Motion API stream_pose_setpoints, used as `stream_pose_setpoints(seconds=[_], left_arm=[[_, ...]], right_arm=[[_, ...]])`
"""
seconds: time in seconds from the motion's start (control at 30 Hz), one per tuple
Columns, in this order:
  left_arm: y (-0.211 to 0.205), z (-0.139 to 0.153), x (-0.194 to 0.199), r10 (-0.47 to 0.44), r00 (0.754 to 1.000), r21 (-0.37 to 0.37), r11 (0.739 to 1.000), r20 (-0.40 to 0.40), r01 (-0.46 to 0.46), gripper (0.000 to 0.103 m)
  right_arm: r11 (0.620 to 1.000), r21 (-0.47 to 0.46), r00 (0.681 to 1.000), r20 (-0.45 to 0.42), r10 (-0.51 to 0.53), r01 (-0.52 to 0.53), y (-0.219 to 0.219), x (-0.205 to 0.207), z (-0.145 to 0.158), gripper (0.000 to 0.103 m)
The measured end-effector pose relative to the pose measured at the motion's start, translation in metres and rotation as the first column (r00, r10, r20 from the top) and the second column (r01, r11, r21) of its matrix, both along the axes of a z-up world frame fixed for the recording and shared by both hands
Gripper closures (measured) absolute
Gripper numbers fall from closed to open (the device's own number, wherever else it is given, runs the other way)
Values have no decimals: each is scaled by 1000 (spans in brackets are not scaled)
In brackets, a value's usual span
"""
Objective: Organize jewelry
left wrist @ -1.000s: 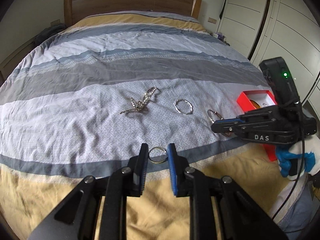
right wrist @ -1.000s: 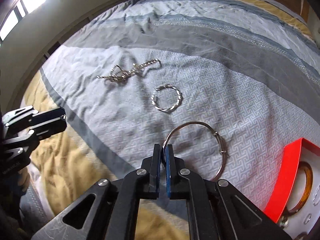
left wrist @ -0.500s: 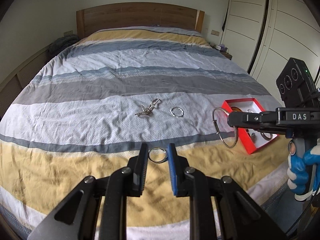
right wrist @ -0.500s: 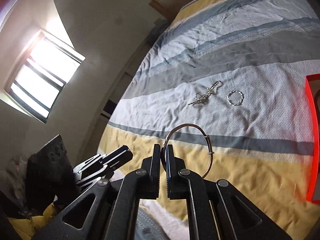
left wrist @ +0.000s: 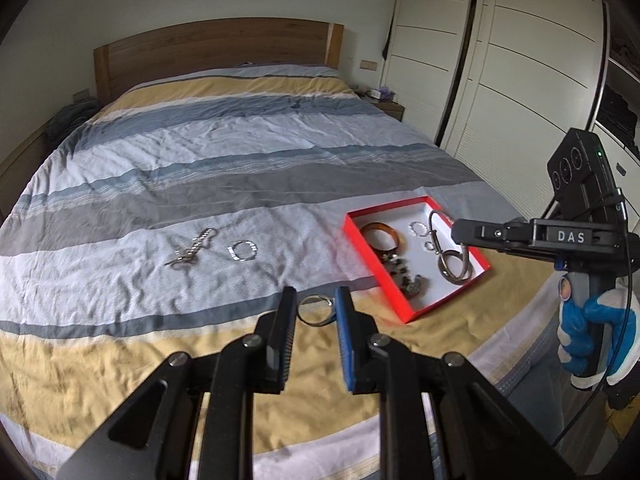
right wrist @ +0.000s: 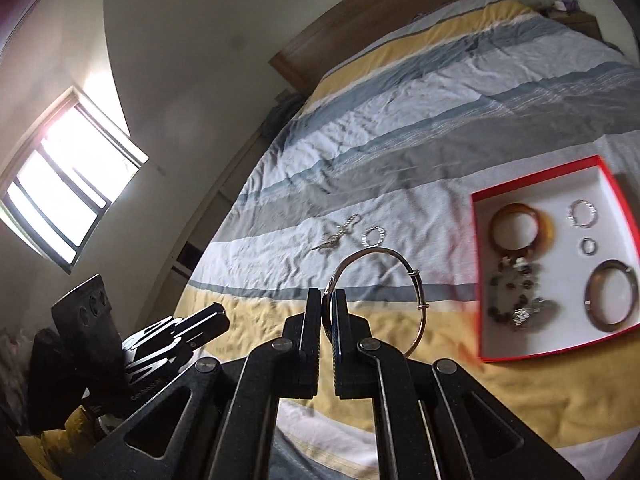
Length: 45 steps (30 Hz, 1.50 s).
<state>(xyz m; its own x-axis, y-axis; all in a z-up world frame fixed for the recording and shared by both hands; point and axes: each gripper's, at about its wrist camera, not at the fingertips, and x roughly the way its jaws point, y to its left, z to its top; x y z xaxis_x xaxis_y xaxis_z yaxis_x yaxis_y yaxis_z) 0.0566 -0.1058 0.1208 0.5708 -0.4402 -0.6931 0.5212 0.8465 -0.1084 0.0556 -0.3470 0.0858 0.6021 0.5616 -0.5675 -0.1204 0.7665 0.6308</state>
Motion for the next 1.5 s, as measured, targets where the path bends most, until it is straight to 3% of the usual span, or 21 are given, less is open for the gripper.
stream_pose_setpoints(seconds=[0.3, 0.6, 0.83, 0.97, 1.13, 1.23, 1.33, 1.5], left_arm=[[-130, -47, 52, -144, 987, 35, 989, -70, 147, 85], [-206, -118, 120, -156, 977, 93, 981, -143, 170, 85], [-228, -157, 149, -133, 976, 121, 981, -173, 155, 85], [-230, -169, 153, -134, 972, 119, 980, -193, 159, 85], [-234, -170, 151, -134, 975, 150, 975, -179, 162, 84], [-233, -168, 151, -137, 971, 135, 977, -198, 165, 84], [-228, -163, 146, -130, 971, 133, 978, -201, 158, 84], [-214, -140, 135, -127, 970, 102, 983, -206, 151, 79]], right_arm=[[982, -147, 990, -54, -129, 120, -102, 39, -42, 98], [939, -335, 985, -121, -120, 73, -141, 100, -106, 98], [901, -434, 988, -143, -56, -12, -141, 111, -130, 98], [898, -439, 984, -175, -41, -41, -145, 111, -142, 98], [896, -442, 984, -175, -35, -47, -144, 106, -143, 97], [899, -438, 985, -168, -45, -34, -144, 100, -139, 91], [898, -441, 986, -154, -64, -11, -146, 91, -129, 78], [892, -452, 986, -138, -97, 24, -152, 68, -109, 78]])
